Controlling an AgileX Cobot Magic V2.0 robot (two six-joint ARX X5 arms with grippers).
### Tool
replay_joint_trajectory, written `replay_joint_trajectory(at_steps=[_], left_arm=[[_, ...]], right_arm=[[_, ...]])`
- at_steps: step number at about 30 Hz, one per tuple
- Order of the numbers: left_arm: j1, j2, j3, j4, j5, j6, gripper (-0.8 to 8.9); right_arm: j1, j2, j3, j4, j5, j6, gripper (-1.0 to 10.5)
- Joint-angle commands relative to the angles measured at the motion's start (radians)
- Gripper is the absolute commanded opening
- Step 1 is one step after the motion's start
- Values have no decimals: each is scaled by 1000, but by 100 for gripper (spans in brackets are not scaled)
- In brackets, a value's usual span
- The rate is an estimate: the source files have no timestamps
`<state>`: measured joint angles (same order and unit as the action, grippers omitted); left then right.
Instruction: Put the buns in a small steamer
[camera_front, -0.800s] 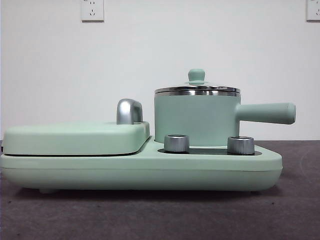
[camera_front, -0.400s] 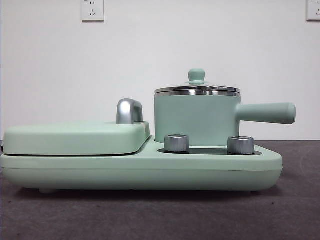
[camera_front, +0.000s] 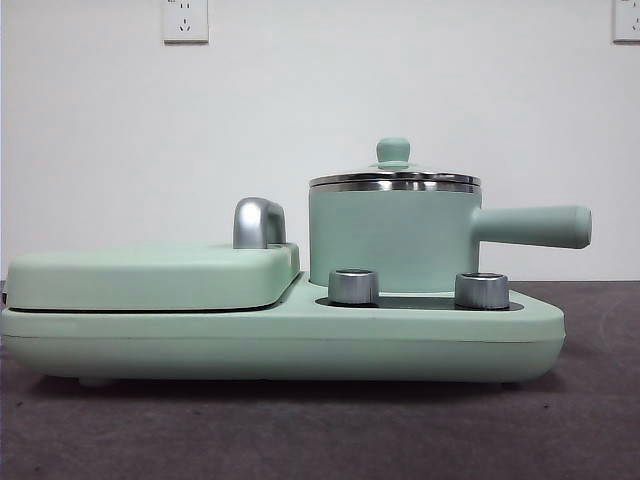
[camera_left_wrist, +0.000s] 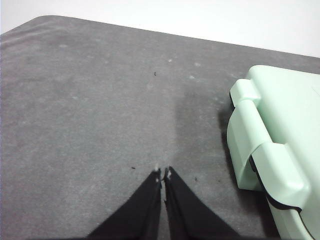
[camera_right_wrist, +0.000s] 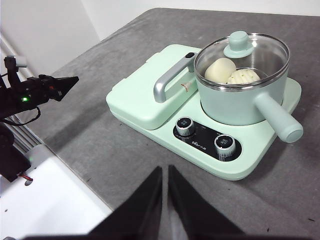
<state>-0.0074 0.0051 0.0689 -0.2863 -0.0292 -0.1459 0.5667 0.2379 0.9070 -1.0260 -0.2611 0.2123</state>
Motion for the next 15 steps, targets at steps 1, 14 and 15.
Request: replay_joint_trajectory(at_steps=[1, 14, 15], left_arm=[[2, -2, -19, -5, -4, 10, 25], [2, -2, -19, -5, -4, 10, 25], [2, -2, -19, -5, -4, 10, 25]], right_arm=[[6, 2, 8, 13, -1, -11, 18], [-434, -55, -308, 520, 32, -25, 16], [-464, -62, -351, 568, 33, -34, 16]])
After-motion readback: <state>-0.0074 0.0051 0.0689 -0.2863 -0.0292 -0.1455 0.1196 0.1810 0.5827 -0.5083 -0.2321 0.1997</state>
